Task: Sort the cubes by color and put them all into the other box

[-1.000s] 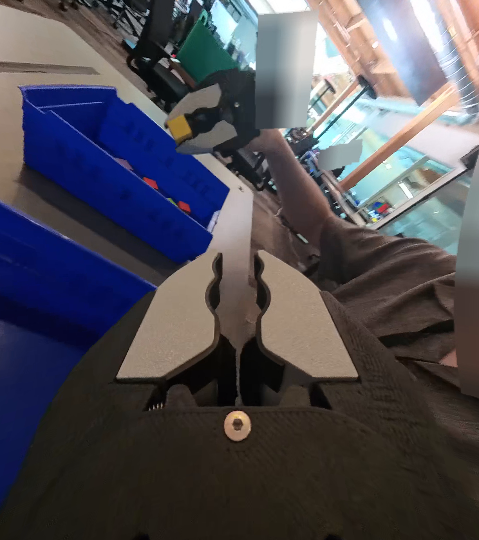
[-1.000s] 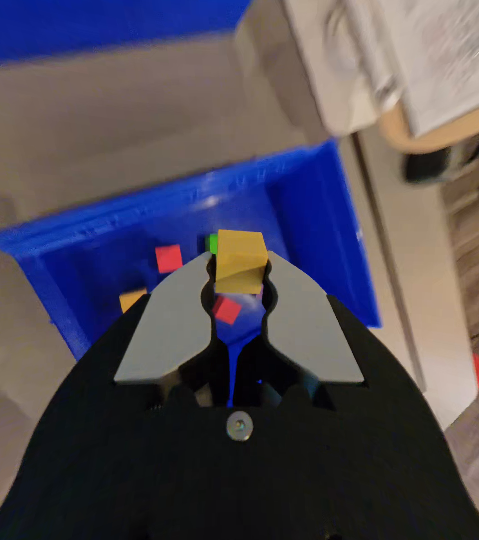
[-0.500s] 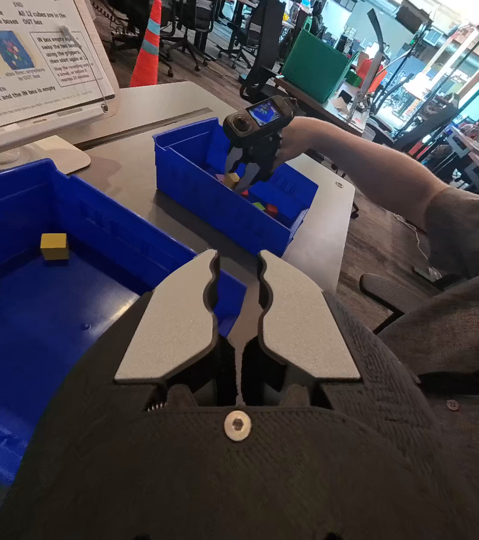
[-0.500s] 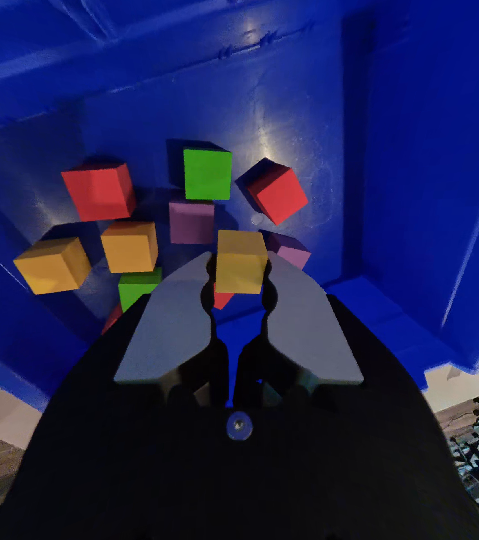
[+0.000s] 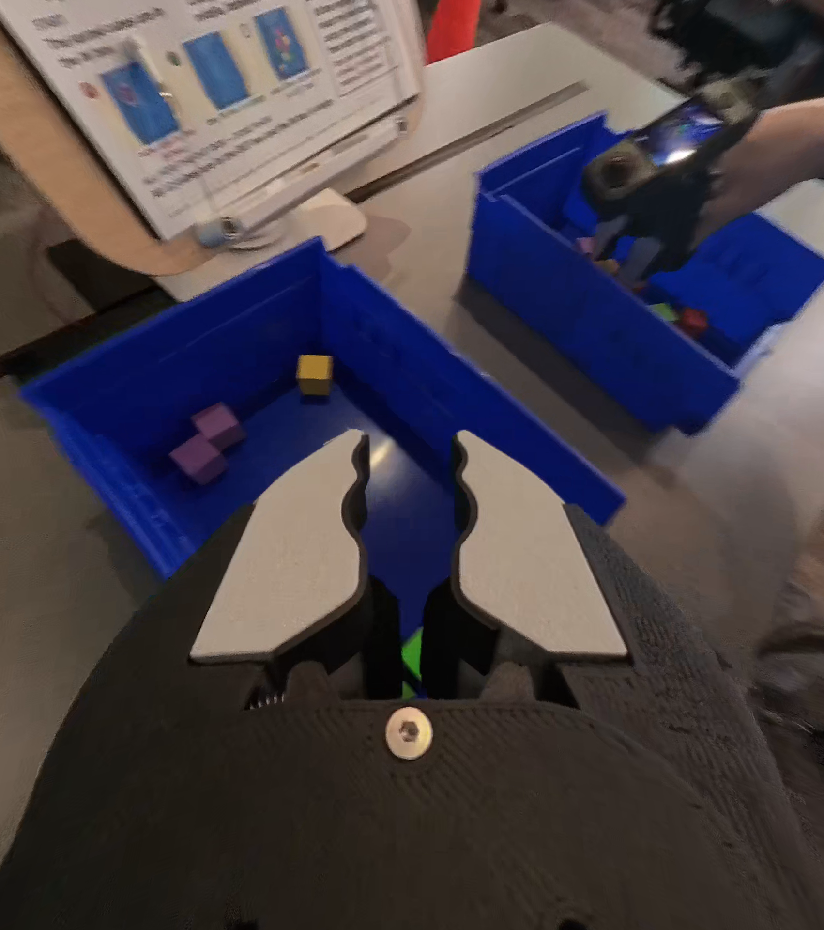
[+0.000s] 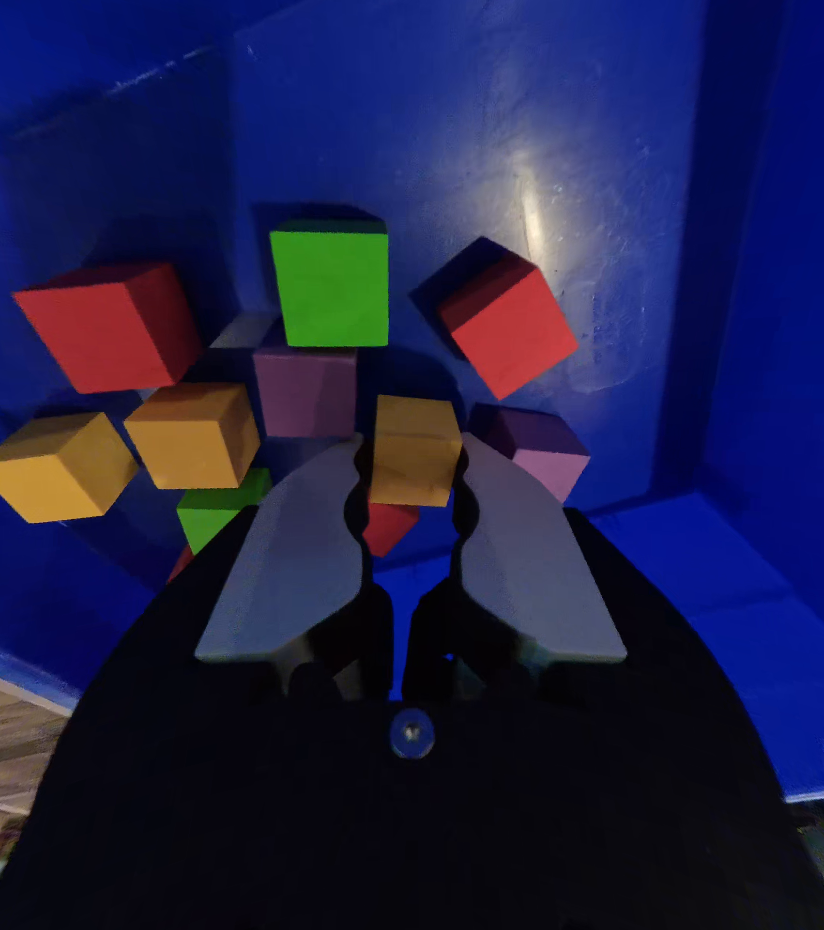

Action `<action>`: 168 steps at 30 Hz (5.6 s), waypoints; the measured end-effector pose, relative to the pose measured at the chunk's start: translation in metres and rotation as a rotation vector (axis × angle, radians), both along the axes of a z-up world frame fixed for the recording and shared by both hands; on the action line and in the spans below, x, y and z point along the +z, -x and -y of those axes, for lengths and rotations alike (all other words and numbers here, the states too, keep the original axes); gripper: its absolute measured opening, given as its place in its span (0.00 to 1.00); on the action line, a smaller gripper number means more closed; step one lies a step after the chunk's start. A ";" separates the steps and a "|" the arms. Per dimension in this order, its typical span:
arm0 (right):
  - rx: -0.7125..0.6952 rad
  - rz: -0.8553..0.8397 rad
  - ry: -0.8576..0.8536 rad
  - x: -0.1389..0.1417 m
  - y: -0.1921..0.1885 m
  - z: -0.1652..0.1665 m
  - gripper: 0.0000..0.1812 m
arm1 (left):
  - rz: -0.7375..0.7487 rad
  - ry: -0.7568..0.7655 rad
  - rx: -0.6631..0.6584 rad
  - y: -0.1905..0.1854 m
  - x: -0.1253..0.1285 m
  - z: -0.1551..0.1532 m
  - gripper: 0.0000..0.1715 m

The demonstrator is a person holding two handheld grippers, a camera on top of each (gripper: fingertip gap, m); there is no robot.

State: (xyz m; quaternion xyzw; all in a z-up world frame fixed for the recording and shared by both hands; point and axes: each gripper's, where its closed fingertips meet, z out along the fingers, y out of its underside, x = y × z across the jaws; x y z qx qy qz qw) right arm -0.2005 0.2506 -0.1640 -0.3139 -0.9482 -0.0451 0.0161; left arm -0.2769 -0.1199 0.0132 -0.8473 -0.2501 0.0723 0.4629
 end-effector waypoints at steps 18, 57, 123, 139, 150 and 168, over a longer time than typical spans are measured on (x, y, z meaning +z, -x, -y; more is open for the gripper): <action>0.018 -0.379 0.065 0.085 -0.013 0.042 0.26 | 0.260 0.351 0.129 0.106 -0.124 -0.073 0.32; 0.522 -1.288 0.626 0.198 -0.022 0.291 0.15 | 0.962 -0.868 -0.606 -0.123 0.026 -0.094 0.18; 0.071 -0.556 0.050 0.094 -0.006 0.047 0.25 | 0.345 0.568 0.440 0.155 -0.156 -0.012 0.29; 0.117 -0.709 0.280 0.123 -0.022 0.096 0.23 | 0.525 0.113 0.236 0.107 -0.118 -0.044 0.18; 0.283 -1.073 0.961 0.194 -0.013 0.261 0.26 | 0.975 -0.783 -0.521 -0.067 0.022 -0.091 0.18; 0.385 -0.974 0.589 0.197 -0.023 0.219 0.15 | 0.928 -0.939 -0.544 -0.085 0.051 -0.076 0.23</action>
